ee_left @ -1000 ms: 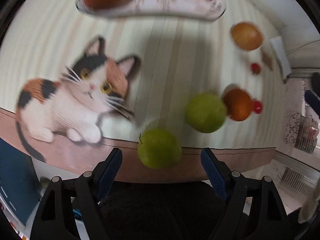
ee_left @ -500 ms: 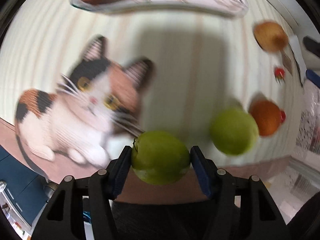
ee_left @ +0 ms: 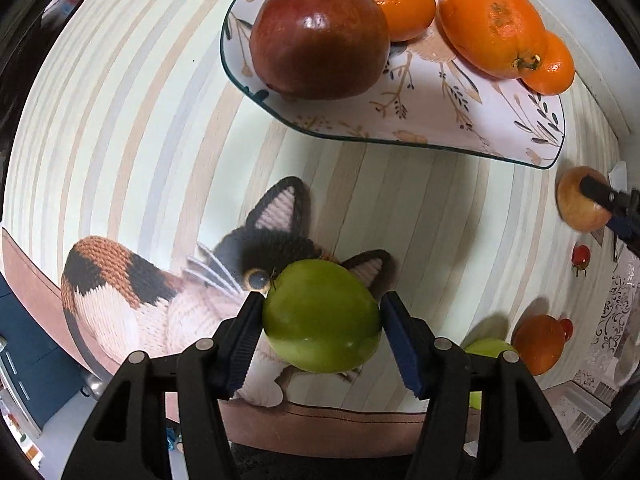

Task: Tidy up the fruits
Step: 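Grasp a green apple with the left tool while the right tool grasps a red apple, then place the green apple on the plate with the left tool while the right tool places the red apple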

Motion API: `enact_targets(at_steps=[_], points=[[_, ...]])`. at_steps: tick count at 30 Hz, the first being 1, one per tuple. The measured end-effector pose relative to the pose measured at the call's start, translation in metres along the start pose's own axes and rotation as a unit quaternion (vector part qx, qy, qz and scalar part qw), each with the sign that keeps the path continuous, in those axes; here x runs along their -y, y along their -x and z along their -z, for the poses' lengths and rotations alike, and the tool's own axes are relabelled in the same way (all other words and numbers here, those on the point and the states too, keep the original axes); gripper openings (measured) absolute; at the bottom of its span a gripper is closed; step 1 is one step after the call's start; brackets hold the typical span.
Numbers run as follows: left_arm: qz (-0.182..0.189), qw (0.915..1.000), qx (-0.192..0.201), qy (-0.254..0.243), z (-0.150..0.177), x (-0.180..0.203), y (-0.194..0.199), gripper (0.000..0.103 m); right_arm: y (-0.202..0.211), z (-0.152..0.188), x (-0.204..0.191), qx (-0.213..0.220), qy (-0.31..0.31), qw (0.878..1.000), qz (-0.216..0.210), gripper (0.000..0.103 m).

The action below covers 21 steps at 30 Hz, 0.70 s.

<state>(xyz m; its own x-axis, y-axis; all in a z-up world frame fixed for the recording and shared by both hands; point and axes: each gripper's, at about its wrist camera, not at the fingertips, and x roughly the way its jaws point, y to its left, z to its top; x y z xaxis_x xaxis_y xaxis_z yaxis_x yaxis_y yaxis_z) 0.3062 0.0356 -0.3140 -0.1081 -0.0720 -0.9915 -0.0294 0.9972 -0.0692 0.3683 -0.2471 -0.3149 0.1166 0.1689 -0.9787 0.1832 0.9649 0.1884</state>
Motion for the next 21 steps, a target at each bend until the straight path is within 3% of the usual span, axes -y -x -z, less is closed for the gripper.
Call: enact_targets(at_steps=[8, 13, 21], points=[[0.001, 0.9999, -0.005, -0.01, -0.002, -0.009, 0.0, 0.058, -0.006, 0.022, -0.039, -0.011, 0.053, 0.999, -0.001, 0.069], [-0.008, 0.9996, -0.009, -0.024, -0.016, 0.0, -0.005, 0.058, -0.015, 0.02, -0.034, -0.031, 0.033, 0.999, -0.021, 0.07], [-0.008, 0.9993, 0.011, -0.034, -0.004, 0.018, 0.008, 0.057, -0.008, 0.031, -0.031, -0.013, 0.031, 0.999, -0.031, 0.069]])
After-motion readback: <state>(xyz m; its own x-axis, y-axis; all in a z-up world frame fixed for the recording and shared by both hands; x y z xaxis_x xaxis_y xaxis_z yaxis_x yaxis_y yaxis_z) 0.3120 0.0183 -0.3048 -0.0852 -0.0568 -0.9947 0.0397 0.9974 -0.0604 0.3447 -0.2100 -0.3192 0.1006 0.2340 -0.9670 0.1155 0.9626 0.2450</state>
